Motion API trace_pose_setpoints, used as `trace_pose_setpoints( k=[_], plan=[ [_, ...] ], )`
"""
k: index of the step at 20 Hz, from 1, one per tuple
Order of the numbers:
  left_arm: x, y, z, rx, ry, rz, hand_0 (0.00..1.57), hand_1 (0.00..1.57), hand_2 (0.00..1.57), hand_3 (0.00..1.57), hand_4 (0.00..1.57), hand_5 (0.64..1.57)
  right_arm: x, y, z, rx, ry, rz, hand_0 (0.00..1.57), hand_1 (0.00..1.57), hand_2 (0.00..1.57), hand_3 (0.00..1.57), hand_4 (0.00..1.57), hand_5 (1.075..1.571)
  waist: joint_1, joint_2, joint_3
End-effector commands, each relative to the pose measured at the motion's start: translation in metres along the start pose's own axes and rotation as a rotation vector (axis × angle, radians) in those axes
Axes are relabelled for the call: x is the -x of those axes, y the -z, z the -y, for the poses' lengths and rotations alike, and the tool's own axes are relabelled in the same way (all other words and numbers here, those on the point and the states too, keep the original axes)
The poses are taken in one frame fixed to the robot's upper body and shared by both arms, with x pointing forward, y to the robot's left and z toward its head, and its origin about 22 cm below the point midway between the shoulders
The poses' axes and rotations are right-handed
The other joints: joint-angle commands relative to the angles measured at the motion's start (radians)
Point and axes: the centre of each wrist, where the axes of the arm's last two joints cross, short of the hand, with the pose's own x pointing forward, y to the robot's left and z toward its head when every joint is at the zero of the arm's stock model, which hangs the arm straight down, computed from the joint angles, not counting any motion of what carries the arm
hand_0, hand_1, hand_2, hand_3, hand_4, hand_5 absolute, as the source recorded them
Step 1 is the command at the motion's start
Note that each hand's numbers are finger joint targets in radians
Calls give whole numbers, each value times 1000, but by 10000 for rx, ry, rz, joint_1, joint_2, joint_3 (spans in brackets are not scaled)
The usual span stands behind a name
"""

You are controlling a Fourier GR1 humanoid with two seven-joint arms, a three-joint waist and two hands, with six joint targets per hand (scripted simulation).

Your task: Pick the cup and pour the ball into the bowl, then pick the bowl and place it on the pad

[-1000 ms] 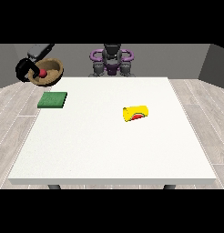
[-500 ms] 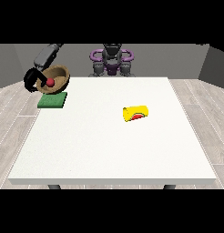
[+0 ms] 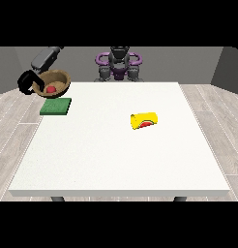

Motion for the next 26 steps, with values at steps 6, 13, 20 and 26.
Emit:
trace_pose_setpoints(
  k=[6,13,20,26],
  plan=[
    [8,-17,-31,-565,162,511,0,0,0,0,1185,1563,-11,3,-16,200,883,701,1463,1463,1413,835,0,1532,-132,645,-10],
    [12,-8,-5,-11,-114,541,0,0,0,0,1194,1567,-23,8,-12,920,461,1168,1151,1151,1324,1000,187,1532,264,616,0],
    [-3,0,5,67,92,671,0,0,0,0,1206,1569,3,6,-29,-422,-634,640,0,0,0,0,0,1407,398,515,13],
    [40,-15,8,-227,20,-1120,0,0,0,0,1190,1569,-54,10,-10,-895,-1644,197,0,0,0,0,200,1375,-306,-1312,-18]
  ],
)
